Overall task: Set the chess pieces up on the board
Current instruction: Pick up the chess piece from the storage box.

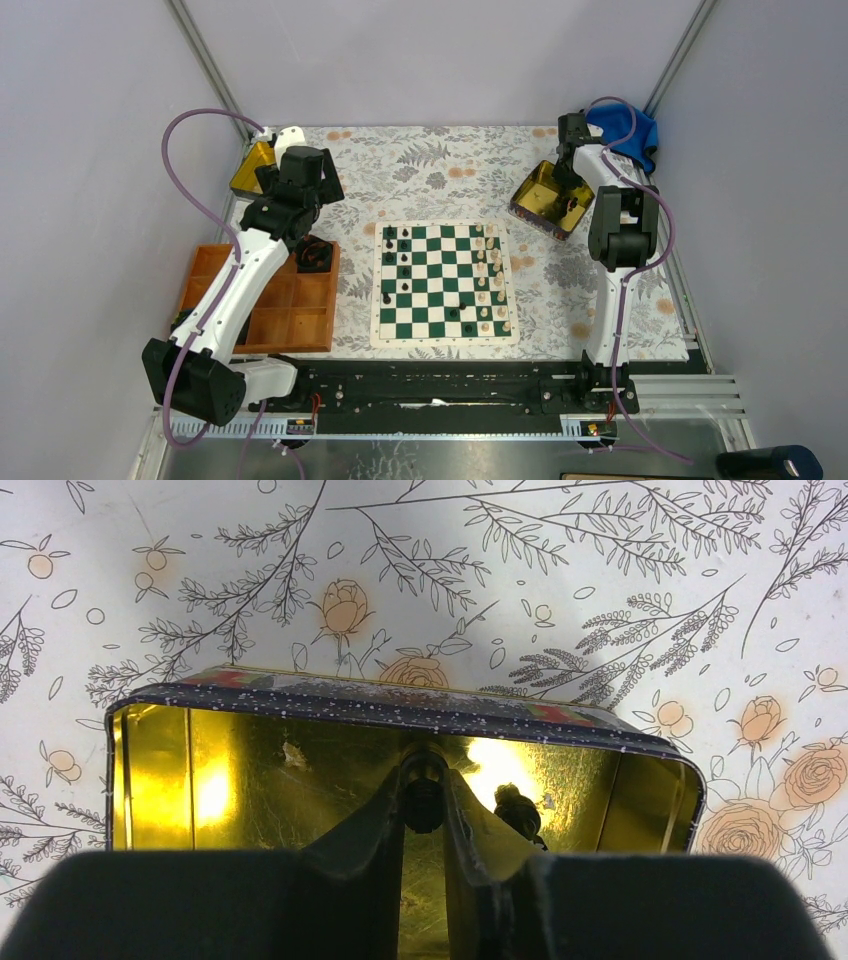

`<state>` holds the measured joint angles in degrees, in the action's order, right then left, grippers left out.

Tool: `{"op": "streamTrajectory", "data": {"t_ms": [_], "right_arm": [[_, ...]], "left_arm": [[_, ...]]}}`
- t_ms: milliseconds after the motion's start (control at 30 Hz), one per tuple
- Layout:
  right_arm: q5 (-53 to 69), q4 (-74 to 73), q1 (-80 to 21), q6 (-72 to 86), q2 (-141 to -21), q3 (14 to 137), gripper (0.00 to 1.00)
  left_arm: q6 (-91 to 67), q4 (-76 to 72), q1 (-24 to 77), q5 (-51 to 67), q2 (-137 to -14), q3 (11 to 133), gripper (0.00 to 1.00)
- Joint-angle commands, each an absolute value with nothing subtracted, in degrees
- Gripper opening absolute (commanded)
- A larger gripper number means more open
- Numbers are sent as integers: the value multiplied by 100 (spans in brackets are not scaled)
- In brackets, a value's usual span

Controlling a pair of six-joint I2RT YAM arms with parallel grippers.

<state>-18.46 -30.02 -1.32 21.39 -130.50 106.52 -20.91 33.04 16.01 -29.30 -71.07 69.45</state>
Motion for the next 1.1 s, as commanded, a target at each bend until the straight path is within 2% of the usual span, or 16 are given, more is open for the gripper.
{"op": "streamTrajectory", "data": {"t_ms": [0,233,867,1067], "right_arm": [[-1899,-2941,-111,2080,-12808,10682,8],[-1917,-2936,-112,1988,-12725,10722,0],[-1648,-3007,-195,1869,-11946,10664,0],[-1618,-3127,-561,1839,-11483,10420,0]], "left_arm": [[-2127,3054,1600,-2882,-7040,7007,99],[-2136,3058,1597,-2864,-7005,6992,99],[-2197,3044,1602,-2786,-6838,6930,99],[-2215,3046,1648,-2785,-6780,6925,99]]}}
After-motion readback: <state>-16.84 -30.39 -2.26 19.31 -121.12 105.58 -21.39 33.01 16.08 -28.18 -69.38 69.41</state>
